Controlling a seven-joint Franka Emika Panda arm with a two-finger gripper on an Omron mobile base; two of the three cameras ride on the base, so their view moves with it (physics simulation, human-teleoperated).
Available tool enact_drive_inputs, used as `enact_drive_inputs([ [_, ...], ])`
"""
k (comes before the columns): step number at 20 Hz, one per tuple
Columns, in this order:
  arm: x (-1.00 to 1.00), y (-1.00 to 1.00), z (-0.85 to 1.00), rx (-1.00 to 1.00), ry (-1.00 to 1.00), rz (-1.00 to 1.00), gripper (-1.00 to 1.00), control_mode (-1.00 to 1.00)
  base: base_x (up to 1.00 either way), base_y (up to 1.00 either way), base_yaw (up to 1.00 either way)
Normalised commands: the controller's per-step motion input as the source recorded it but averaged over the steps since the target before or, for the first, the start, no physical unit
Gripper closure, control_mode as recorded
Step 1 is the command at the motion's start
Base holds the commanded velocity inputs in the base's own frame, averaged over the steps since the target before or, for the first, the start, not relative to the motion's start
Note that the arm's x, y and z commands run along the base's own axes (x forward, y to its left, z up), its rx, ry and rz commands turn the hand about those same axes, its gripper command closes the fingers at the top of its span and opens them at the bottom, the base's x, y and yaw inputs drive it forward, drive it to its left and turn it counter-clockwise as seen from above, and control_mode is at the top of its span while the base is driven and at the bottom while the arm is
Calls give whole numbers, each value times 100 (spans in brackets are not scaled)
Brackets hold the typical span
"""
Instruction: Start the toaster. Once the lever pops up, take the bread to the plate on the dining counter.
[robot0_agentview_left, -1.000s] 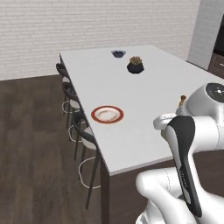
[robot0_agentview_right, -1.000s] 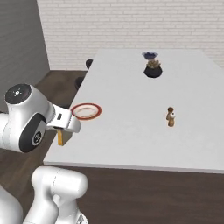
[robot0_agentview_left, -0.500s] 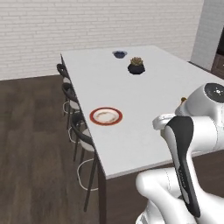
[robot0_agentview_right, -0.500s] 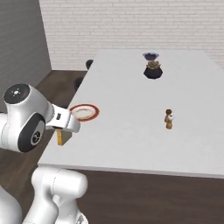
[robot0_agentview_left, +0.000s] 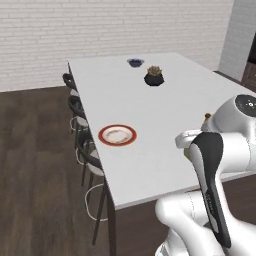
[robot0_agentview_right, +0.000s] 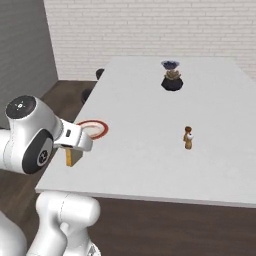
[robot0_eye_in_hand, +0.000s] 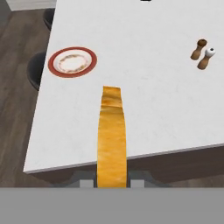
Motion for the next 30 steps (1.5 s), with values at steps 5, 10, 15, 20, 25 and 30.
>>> enact_drive_inputs([
  [5, 0, 0, 0, 0, 0, 0, 100, 100, 0, 85, 0],
  [10, 0, 0, 0, 0, 0, 0, 100, 100, 0, 100, 0],
  [15, 0, 0, 0, 0, 0, 0, 100, 100, 0, 100, 0],
  [20, 0, 0, 0, 0, 0, 0, 100, 100, 1, 93, -1],
  [25, 0, 0, 0, 0, 0, 0, 100, 100, 19, 58, -30],
  [30, 0, 0, 0, 0, 0, 0, 100, 100, 28, 34, -62],
])
